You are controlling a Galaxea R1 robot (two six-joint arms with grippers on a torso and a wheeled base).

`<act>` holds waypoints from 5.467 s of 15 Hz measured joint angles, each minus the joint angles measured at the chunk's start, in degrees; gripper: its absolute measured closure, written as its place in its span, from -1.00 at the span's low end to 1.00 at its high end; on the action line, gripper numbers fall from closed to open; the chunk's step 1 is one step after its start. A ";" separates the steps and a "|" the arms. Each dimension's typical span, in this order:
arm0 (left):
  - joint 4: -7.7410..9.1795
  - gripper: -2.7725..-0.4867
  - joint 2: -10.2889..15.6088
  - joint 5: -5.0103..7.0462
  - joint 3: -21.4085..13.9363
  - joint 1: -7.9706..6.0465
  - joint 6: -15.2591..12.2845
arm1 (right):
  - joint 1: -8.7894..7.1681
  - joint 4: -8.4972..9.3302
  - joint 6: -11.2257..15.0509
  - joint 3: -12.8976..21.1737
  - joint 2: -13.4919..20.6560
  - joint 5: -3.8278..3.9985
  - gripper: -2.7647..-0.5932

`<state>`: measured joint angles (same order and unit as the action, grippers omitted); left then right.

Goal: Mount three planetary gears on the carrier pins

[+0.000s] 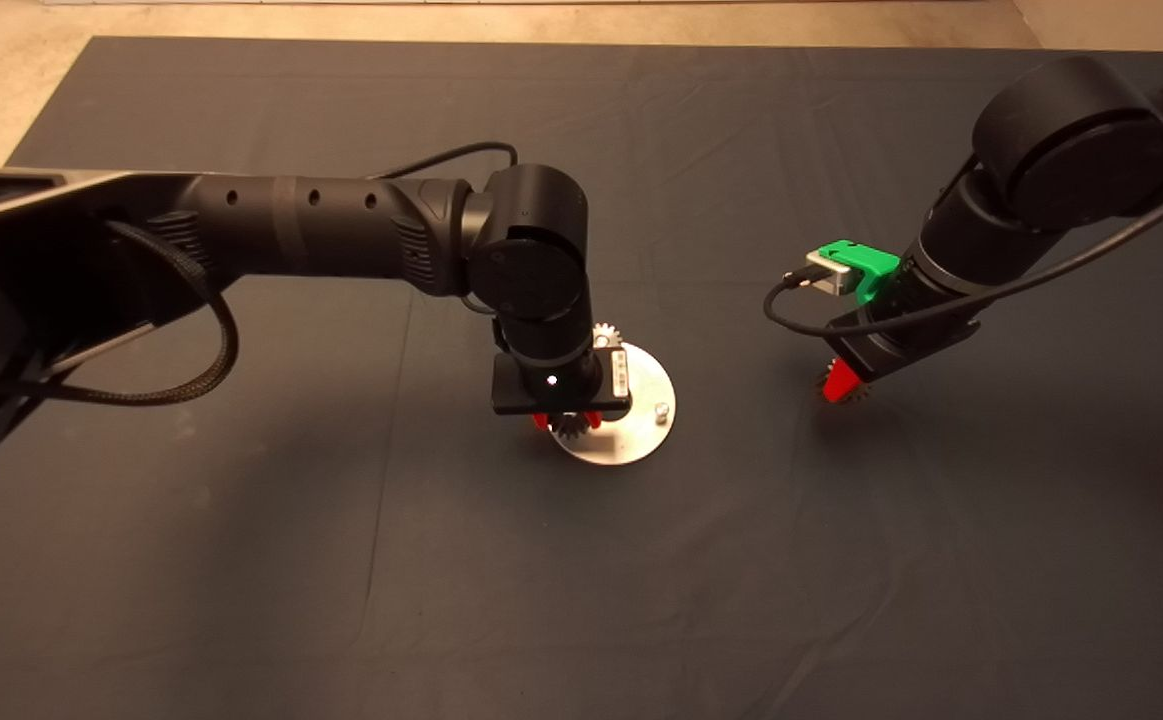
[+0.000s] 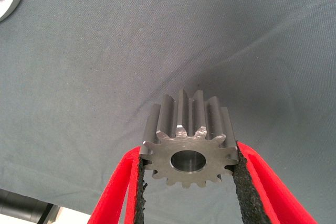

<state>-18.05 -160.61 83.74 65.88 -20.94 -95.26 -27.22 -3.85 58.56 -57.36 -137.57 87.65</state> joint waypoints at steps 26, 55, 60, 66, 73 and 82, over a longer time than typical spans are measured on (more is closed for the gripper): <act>-0.50 0.53 1.00 0.95 -0.04 0.94 0.06 | -0.09 0.05 0.00 0.41 0.13 0.05 0.66; 2.23 -0.49 44.76 3.68 -38.02 0.53 5.79 | 6.64 0.05 -0.22 -16.86 -22.81 1.12 0.66; 2.21 -0.49 45.57 3.63 -38.90 0.28 5.81 | 6.74 0.06 -0.24 -18.21 -24.31 1.38 0.66; 2.21 -0.49 45.56 3.63 -38.92 0.28 5.81 | 6.12 0.11 -0.29 -18.36 -24.44 1.12 0.66; 2.21 -0.49 45.56 3.63 -38.92 0.28 5.81 | 3.27 0.20 -0.29 -18.33 -24.50 0.20 0.66; 2.21 -0.49 45.59 3.63 -38.92 0.28 5.81 | 3.27 0.22 -0.29 -18.33 -25.61 0.17 0.66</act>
<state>-15.85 -115.02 87.37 26.95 -20.66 -89.44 -23.95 -3.63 58.27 -75.69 -163.18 87.82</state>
